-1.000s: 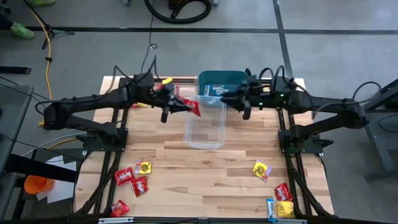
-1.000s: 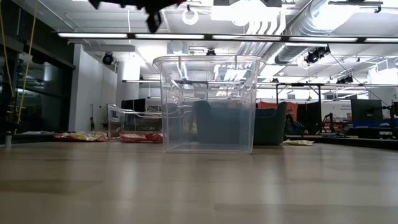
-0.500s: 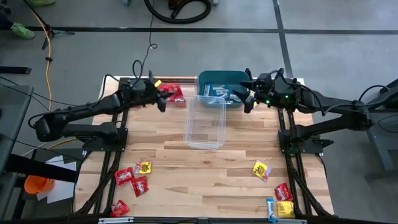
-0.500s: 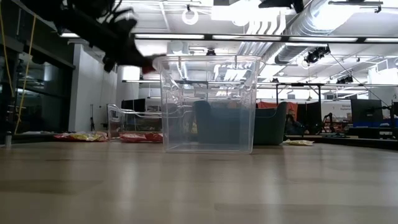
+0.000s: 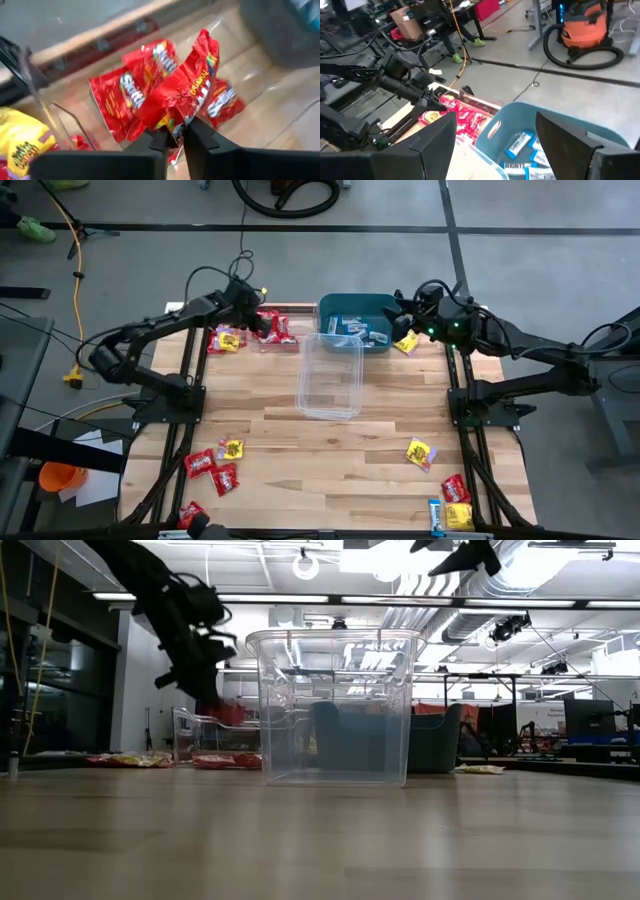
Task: Sort candy
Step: Put the red candy into the transparent bin
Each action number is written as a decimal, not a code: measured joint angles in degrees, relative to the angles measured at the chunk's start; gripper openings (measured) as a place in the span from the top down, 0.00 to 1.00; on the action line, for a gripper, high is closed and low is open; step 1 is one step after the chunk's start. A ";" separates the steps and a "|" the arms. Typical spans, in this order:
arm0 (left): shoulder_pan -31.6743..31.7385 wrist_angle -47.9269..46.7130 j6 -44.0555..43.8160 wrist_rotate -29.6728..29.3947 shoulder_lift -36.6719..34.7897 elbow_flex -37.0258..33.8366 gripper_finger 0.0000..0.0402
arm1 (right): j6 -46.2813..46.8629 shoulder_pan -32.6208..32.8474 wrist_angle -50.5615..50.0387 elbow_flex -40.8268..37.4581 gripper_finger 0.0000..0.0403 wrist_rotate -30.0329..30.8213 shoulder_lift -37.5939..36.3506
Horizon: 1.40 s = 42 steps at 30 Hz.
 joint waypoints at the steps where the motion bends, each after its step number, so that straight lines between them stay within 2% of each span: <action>1: -0.05 0.02 -0.04 -0.22 0.80 -0.01 0.91 | 0.83 -0.02 -0.64 0.00 0.34 -0.10 0.00; 6: -0.11 0.48 -0.35 -0.68 2.20 -0.01 0.78 | 1.23 0.00 -2.65 0.00 0.34 -1.00 0.00; 12: -0.11 0.47 -0.70 -0.44 -1.83 -0.01 0.62 | 2.20 0.00 -3.20 0.00 0.34 -1.11 0.00; 16: -0.11 0.71 -5.11 6.90 -7.73 1.62 0.55 | 0.91 0.00 -3.19 0.00 0.34 -1.24 -0.09; 20: -1.43 3.69 -10.56 18.99 -16.02 2.56 0.54 | 0.69 0.00 -3.19 0.00 0.34 -1.24 -0.11; 23: -5.91 6.32 -12.86 20.94 -23.23 2.54 0.54 | 0.66 0.00 -3.19 0.00 0.34 -2.43 -0.11; 27: -15.32 10.14 -15.86 18.09 -31.96 0.78 0.54 | -0.21 0.00 -3.18 0.00 0.34 -5.54 -0.11; 33: -35.14 18.21 -21.78 4.92 -41.79 -6.85 0.54 | -0.81 0.02 -3.17 0.00 0.34 -10.58 -0.11; 38: -51.07 22.31 -23.87 -5.29 -42.92 -13.56 0.54 | -0.40 0.02 -1.37 0.00 0.34 -17.11 -0.11; 42: -59.75 21.61 -17.00 -8.70 -40.07 -13.50 0.54 | -1.38 0.82 4.69 0.00 0.34 -23.80 -0.11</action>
